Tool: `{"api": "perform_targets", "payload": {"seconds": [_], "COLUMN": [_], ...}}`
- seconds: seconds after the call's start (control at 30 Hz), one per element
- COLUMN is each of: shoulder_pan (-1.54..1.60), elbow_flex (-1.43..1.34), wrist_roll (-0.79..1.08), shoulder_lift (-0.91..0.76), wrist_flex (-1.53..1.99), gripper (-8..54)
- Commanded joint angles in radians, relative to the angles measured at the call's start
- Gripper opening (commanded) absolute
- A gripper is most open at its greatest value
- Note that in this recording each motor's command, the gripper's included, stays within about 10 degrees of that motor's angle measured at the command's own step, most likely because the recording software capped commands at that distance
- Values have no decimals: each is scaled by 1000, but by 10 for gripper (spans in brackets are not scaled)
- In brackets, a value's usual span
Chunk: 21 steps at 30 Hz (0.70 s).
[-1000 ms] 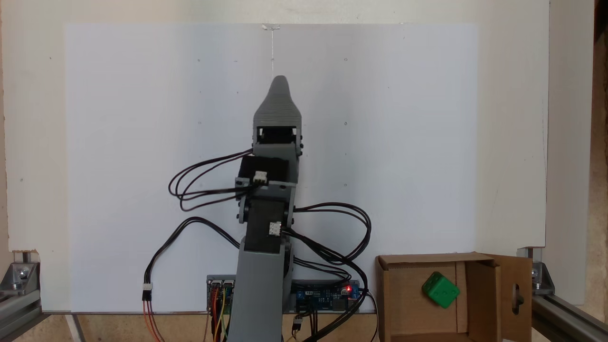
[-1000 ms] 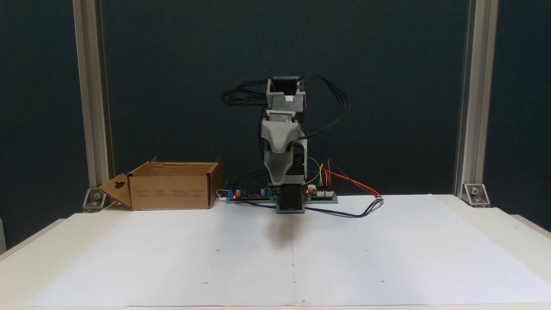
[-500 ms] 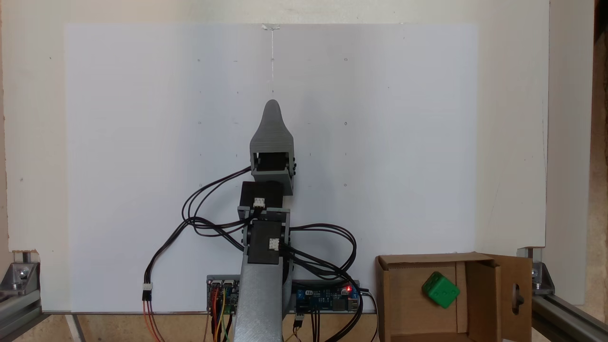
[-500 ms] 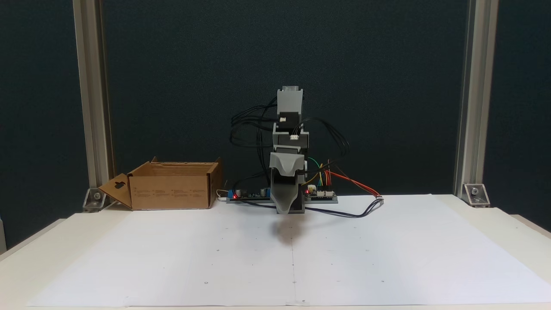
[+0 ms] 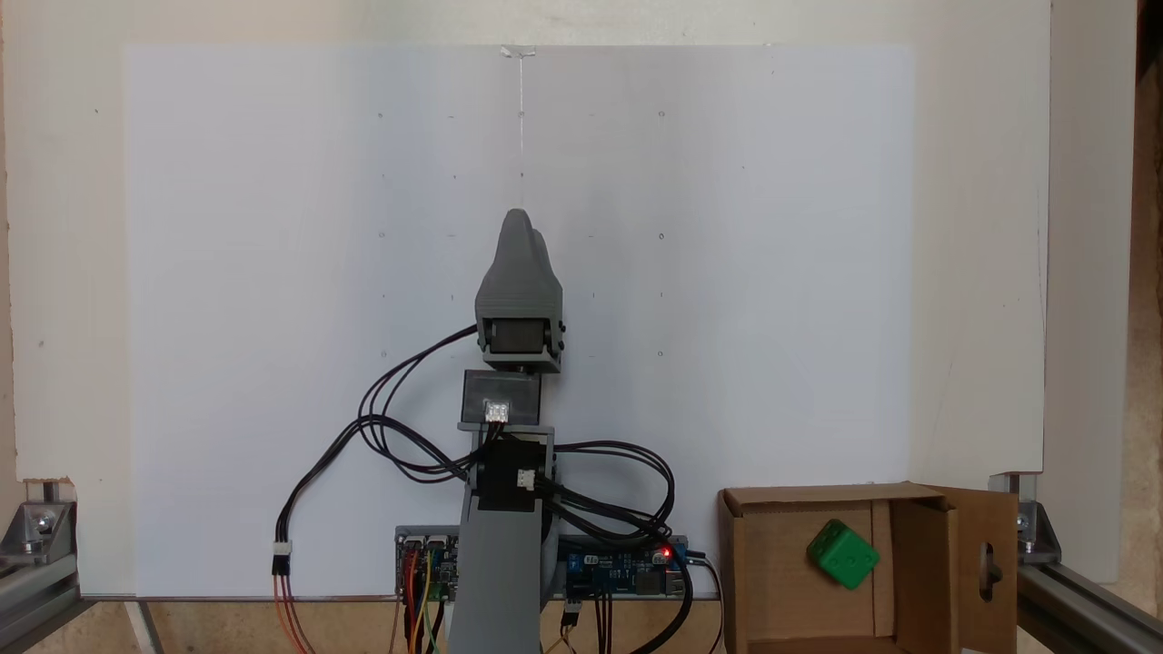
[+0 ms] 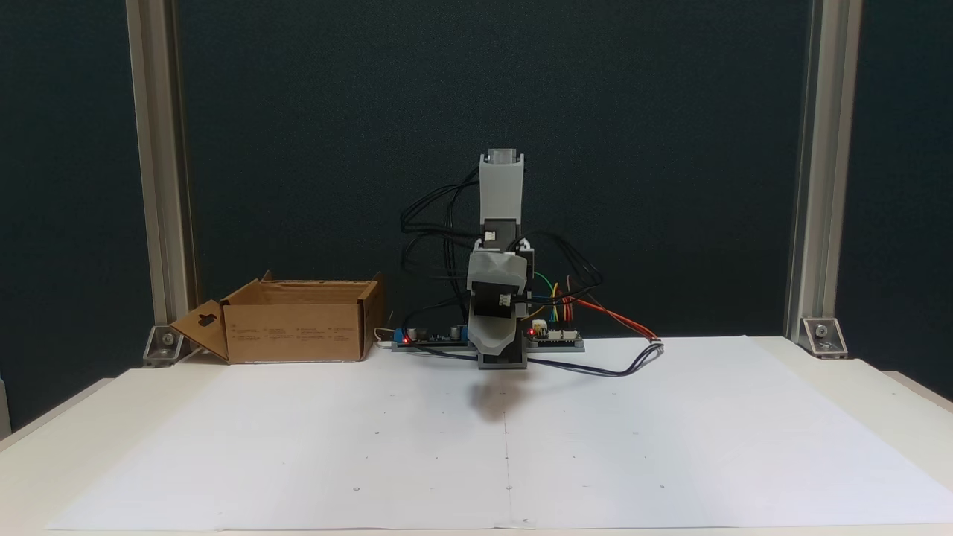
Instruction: Grasp a green dice and put it in the bin.
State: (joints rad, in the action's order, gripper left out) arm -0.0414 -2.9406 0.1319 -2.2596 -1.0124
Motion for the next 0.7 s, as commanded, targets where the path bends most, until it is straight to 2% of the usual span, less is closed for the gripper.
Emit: {"api": "perform_targets", "payload": {"seconds": [0.0,0.2,0.67], "shoulder_pan": [2,5,3], "elbow_flex": [-5,-57,-184], "wrist_roll": [-41,-41,-38], "shoulder_lift": [-106,-106,-107], "wrist_flex": [-165,-383,-502], "gripper": [440,440,444]}}
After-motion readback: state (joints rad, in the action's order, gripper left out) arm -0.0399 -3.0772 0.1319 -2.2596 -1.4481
